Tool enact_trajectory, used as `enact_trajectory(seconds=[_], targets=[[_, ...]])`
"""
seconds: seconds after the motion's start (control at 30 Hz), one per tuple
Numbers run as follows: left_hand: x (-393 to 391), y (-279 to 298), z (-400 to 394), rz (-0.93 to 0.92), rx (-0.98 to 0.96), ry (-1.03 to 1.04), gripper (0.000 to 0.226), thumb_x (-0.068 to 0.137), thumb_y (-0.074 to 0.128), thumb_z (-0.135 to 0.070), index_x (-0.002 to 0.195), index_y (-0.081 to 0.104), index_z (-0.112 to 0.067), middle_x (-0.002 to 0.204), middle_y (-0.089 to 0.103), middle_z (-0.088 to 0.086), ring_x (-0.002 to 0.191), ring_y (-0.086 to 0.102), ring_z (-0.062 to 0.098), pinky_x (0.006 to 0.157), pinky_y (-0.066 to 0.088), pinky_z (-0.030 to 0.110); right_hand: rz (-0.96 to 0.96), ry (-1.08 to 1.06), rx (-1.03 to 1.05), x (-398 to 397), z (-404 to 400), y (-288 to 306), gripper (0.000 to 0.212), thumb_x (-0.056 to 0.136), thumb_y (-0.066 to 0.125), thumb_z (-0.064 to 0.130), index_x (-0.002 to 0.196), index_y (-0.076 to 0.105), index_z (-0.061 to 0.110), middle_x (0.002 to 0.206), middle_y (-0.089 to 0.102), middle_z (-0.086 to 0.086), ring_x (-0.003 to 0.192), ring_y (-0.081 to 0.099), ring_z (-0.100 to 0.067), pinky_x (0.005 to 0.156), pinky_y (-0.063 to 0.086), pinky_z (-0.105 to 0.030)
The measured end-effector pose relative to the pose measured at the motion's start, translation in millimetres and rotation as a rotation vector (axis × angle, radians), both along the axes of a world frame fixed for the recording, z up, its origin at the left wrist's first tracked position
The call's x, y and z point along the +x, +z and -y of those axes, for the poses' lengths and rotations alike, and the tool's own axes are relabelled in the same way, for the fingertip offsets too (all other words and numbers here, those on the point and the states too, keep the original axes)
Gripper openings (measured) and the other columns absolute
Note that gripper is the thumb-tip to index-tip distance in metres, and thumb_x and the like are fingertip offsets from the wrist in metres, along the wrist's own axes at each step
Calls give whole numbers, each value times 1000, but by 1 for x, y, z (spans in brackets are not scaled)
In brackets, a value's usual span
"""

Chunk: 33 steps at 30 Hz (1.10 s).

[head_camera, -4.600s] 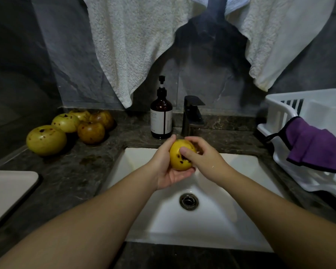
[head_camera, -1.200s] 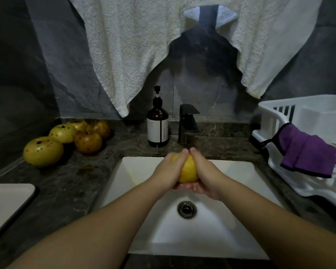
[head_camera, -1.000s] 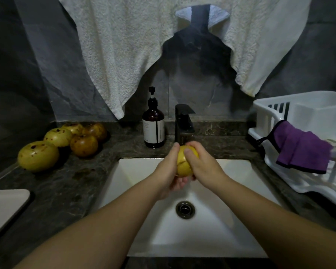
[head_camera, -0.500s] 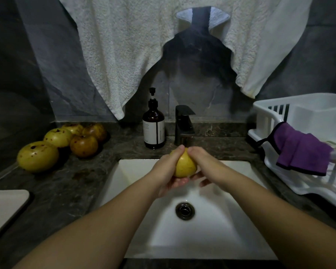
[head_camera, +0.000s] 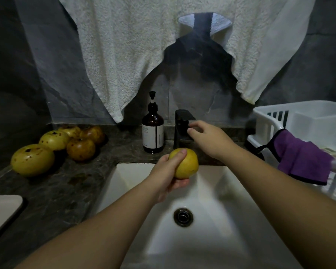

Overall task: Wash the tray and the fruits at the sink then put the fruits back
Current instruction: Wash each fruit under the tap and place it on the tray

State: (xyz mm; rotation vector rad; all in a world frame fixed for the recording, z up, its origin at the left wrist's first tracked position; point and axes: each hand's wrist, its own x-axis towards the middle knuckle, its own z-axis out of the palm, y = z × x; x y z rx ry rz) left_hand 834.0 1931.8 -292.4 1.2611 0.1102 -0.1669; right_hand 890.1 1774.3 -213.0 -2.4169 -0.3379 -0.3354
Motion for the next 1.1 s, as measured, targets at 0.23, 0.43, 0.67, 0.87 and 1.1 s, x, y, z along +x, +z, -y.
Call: enact_trajectory(seconds=[0.23, 0.43, 0.67, 0.87, 1.1], targets=[[0, 1, 1, 14, 3, 5, 41, 87, 76, -55, 117, 59, -33, 122, 66, 9, 99, 74, 25, 73, 62, 36, -77, 75, -27, 8, 0, 0, 58, 93, 41, 57, 150, 40, 43, 153, 49, -1, 134, 50, -24, 109, 44, -47], [2, 3, -1, 31, -7, 32, 55, 82, 78, -59, 126, 58, -34, 125, 65, 9, 101, 73, 25, 71, 61, 34, -70, 76, -29, 12, -1, 0, 64, 90, 42, 57, 152, 30, 48, 151, 46, -6, 127, 51, -26, 98, 46, -44], [4, -1, -1, 32, 26, -11, 50, 84, 77, -59, 124, 57, -37, 128, 63, 10, 106, 71, 27, 71, 60, 32, -113, 132, -11, 15, -2, 1, 61, 90, 42, 58, 148, 23, 55, 154, 43, -4, 123, 54, -24, 99, 50, -48], [5, 0, -2, 5, 38, -41, 50, 84, 76, -62, 123, 58, -36, 124, 65, 12, 97, 74, 25, 72, 60, 33, -158, 162, 32, 19, 0, 2, 64, 93, 47, 54, 151, 20, 53, 151, 44, -5, 117, 57, -27, 97, 52, -48], [3, -2, 1, 1, 58, -47, 57, 76, 80, -64, 121, 60, -37, 125, 66, 11, 99, 74, 25, 72, 60, 34, -166, 181, 62, 21, -1, 4, 59, 102, 48, 43, 154, 22, 47, 144, 49, -7, 102, 56, -20, 70, 43, -30]])
